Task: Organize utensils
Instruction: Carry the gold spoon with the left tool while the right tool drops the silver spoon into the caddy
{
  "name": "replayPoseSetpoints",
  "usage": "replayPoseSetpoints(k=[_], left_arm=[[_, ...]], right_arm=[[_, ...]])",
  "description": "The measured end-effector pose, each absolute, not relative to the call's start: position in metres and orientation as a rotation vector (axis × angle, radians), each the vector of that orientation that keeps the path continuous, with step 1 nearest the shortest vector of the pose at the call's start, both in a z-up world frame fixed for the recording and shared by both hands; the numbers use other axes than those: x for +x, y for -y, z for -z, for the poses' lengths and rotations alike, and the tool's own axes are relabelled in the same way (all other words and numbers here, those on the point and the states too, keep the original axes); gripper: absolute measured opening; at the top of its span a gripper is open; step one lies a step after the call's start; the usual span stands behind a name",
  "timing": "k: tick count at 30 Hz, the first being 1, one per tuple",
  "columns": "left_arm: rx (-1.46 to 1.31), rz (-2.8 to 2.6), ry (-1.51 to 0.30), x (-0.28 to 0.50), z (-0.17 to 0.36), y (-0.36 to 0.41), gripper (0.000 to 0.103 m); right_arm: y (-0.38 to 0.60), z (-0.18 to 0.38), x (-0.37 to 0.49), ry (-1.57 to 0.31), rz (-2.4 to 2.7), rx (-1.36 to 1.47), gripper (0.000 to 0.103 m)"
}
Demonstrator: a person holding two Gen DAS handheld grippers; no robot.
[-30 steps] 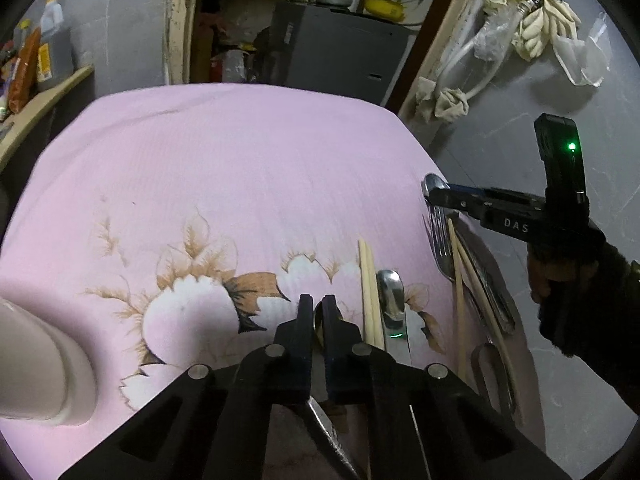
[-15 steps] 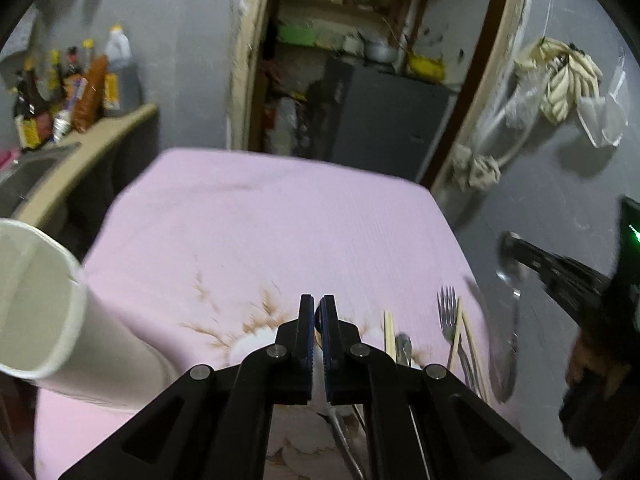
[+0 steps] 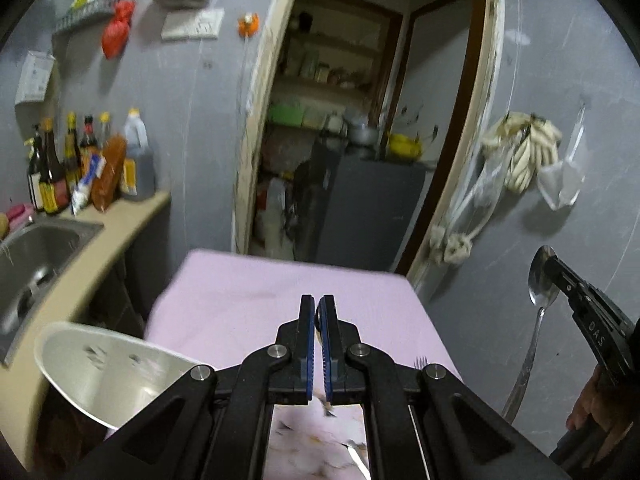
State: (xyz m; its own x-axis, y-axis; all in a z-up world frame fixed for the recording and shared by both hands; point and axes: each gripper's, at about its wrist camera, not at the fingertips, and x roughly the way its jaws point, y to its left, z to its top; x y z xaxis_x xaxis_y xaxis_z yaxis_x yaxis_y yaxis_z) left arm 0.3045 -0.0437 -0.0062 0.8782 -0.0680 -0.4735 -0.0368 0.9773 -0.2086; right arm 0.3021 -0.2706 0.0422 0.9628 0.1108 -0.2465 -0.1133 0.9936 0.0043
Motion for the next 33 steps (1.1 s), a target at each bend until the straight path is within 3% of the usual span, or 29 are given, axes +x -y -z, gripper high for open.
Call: replayPoseSetpoints(k=[9, 16, 33], left_arm=[[-0.182, -0.121, -0.387, 0.278, -0.033, -0.067, 0.004], [-0.183, -0.258, -0.351, 0.273, -0.031, -0.139, 0.004], [-0.002, -0.271, -0.342, 0.276, 0.033, -0.118, 0.004]], right_arm=[[0.151, -0.057, 0.290, -0.134, -0.144, 0.047, 0.002], [0.088, -0.038, 0.300, -0.115, -0.153, 0.006, 0.002], [0.051, 0.025, 0.307, -0.157, -0.230, -0.085, 0.002]])
